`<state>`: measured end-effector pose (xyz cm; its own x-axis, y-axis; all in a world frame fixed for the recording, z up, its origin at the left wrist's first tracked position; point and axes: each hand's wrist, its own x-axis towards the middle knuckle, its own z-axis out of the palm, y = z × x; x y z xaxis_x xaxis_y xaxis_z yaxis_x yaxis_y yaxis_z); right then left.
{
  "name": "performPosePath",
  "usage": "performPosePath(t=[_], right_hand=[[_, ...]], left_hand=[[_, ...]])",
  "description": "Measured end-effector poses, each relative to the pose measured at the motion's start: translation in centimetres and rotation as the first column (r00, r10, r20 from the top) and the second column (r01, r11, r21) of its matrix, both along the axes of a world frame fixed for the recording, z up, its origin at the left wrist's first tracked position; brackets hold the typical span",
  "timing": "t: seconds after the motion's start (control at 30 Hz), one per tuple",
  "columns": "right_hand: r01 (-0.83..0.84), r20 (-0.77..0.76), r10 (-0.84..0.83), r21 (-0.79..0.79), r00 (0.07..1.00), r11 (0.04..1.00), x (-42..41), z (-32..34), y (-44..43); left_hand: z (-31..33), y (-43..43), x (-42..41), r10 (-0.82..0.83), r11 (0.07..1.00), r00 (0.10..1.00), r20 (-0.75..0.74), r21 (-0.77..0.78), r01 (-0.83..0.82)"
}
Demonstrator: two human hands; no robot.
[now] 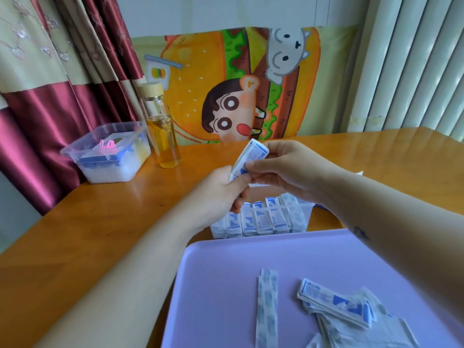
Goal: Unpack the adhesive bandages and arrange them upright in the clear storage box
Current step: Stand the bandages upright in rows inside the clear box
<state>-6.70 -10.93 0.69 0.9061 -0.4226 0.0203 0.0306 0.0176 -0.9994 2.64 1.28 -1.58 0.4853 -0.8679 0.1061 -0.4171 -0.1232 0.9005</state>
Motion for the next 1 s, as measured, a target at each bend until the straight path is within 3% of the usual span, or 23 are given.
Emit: performPosePath(t=[0.07, 0.17, 0.23, 0.3, 0.43, 0.63, 0.9, 1.0], right_hand=[[0.058, -0.056, -0.059, -0.026, 0.997, 0.998, 1.1, -0.4, -1.2], [0.128, -0.259, -0.16, -0.136, 0.953, 0.982, 2.8, -1.5, -3.9], [0.076, -0.426, -0.135, -0.152, 0.894, 0.985, 3.6, -2.4, -5.2], [-0.041, -0.551, -0.044, -0.141, 0.834, 0.989, 4.4, -3.1, -5.5], [-0.228, -0.663, 0.035, -0.206, 0.748, 0.952, 5.7, -4.2, -5.1], [-0.325, -0.707, 0.061, -0.245, 0.705, 0.914, 6.4, -5.2, -5.4], [-0.387, -0.737, 0.012, -0.342, 0.676, 0.856, 6.7, -6.2, -5.2], [-0.431, -0.715, -0.075, -0.498, 0.695, 0.753, 7.0, -6.3, -4.8]], left_hand=[[0.1, -0.9, 1.2, -0.017, 0.994, 0.992, 0.123, 0.107, 0.004], [-0.1, -2.1, 3.4, 0.049, 0.969, 0.924, 0.378, 0.205, -0.135], [-0.4, -2.6, 4.5, 0.085, 0.949, 0.887, 0.453, 0.234, -0.21], [-0.7, -3.4, 5.0, -0.017, 0.906, 0.856, 0.517, 0.37, -0.206], [-1.2, -5.0, 4.9, -0.181, 0.779, 0.848, 0.498, 0.599, -0.186], [-1.6, -6.1, 4.8, -0.368, 0.704, 0.709, 0.602, 0.678, -0.21], [-1.2, -7.1, 4.0, -0.537, 0.545, 0.675, 0.506, 0.819, -0.18], [-1.1, -7.1, 4.0, -0.565, 0.525, 0.656, 0.501, 0.831, -0.183]])
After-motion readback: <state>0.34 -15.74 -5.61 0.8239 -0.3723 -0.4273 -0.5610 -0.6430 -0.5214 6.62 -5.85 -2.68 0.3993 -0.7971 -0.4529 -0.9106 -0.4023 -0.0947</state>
